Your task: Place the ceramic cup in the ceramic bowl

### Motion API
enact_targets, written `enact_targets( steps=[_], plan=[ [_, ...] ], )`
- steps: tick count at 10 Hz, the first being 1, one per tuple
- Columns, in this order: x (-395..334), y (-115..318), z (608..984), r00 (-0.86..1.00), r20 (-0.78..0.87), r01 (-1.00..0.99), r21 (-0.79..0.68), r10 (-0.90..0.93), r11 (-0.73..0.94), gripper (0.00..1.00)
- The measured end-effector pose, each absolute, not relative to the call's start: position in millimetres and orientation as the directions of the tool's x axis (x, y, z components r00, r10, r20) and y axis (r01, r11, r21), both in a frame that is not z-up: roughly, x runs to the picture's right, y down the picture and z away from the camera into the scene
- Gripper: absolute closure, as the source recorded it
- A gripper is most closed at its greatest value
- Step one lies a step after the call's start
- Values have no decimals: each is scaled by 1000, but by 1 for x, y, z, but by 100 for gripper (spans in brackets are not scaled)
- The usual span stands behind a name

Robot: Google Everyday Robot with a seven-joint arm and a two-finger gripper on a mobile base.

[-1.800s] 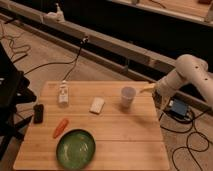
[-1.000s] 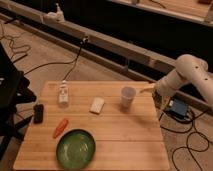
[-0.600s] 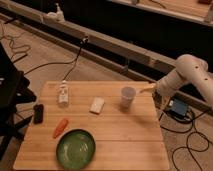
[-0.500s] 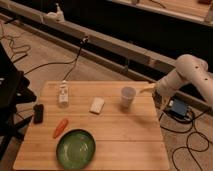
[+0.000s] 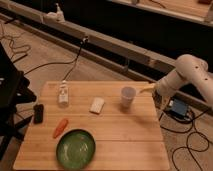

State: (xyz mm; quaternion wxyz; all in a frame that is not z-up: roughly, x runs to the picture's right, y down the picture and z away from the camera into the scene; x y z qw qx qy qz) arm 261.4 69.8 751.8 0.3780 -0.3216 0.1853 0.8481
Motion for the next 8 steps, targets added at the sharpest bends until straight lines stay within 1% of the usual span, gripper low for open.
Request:
enact_targets(
  steps=[4,6,8],
  plan=[
    [261,68,752,-508,-685,-759,70,523,-647,20],
    [264,54,753,-514,-665,-764,69,541,-641,20],
    [252,37,766,-497,-636,-791,51,591,-610,20]
  ],
)
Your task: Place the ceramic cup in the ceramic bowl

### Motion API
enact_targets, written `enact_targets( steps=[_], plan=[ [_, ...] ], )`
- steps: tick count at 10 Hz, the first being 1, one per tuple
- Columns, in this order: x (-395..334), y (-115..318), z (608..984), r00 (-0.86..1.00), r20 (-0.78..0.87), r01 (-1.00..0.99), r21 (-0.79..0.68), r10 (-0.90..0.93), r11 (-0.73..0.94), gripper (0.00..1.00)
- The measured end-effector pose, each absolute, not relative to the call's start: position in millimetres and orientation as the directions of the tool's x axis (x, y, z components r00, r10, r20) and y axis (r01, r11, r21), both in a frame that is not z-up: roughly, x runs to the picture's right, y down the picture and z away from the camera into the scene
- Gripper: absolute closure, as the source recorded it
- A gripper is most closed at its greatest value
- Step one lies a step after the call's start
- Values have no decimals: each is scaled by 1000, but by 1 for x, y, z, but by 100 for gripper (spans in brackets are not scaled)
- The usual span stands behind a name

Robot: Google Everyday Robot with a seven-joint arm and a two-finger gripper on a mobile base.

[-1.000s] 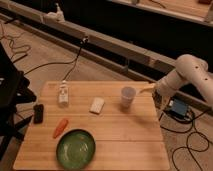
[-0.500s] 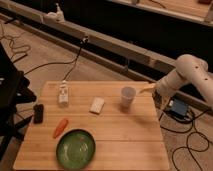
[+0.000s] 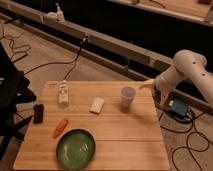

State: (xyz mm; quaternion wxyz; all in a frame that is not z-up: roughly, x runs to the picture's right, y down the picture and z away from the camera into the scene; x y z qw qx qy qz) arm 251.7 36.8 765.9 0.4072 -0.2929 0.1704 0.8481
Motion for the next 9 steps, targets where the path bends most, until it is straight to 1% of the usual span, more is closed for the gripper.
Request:
enact_targets(
  steps=[4,8,9],
  plan=[
    [230,26,792,-488,-569,-813,19,663,-582,20],
    [232,26,794,-490,-563,-815,25,665,-579,20],
    [233,29,800,-497,-560,-814,37,663,-579,20]
  ],
)
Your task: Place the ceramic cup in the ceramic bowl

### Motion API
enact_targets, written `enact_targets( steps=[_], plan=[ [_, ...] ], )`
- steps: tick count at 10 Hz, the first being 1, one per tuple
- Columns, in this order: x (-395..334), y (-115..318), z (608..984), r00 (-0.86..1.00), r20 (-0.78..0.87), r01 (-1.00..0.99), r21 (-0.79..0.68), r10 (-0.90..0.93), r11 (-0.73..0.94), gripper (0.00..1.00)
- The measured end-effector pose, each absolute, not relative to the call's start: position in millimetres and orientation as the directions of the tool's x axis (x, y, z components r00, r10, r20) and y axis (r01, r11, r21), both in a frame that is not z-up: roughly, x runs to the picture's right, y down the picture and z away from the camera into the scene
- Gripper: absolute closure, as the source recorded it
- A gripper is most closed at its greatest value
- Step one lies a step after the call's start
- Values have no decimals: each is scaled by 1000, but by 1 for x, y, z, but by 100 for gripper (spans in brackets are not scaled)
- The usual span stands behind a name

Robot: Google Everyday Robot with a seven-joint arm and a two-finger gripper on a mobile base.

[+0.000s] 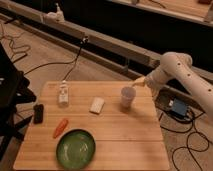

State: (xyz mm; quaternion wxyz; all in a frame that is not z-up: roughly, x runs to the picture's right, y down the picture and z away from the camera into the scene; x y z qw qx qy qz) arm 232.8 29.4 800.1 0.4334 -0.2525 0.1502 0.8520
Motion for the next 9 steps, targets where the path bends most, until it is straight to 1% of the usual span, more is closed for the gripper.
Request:
enact_targets(
  steps=[6,7,8,9],
  plan=[
    [196,58,834,-505,-623,-799,76,597,-597,21],
    [191,64,839,-507,-637,-795,84,581,-601,25],
    [187,67,843,-509,-646,-790,88,568,-607,33],
    [185,73,849,-513,-659,-785,99,551,-612,45]
  ],
)
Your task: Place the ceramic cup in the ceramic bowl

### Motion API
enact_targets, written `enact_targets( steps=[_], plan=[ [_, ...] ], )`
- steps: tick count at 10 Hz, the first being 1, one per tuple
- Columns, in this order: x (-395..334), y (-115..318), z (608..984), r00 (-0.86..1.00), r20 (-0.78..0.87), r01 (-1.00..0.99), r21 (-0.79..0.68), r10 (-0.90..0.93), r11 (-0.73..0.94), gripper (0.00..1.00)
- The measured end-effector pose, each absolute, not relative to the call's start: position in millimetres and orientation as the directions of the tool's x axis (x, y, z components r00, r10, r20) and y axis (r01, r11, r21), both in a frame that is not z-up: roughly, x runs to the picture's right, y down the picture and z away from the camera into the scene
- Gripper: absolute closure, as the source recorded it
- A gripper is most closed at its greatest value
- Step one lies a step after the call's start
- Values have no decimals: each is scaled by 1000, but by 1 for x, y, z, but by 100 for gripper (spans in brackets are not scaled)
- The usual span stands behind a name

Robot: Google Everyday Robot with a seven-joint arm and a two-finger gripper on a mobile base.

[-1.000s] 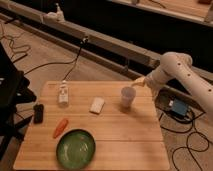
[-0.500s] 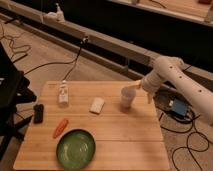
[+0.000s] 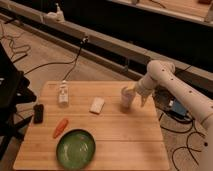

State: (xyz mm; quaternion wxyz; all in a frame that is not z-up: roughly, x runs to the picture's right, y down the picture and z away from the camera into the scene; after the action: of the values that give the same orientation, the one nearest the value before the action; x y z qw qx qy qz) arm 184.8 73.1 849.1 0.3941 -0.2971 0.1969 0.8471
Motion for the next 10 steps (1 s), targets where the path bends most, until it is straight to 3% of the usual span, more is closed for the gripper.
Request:
enact_targets(
  steps=[5,6,10],
  plan=[
    [180,48,838,-491,-628,-807,67,604,-587,94],
    [179,39,831,-478,-618,-812,40,624,-582,99],
    [163,19,791,-412,-644,-796,-90,645,-599,100]
  ],
)
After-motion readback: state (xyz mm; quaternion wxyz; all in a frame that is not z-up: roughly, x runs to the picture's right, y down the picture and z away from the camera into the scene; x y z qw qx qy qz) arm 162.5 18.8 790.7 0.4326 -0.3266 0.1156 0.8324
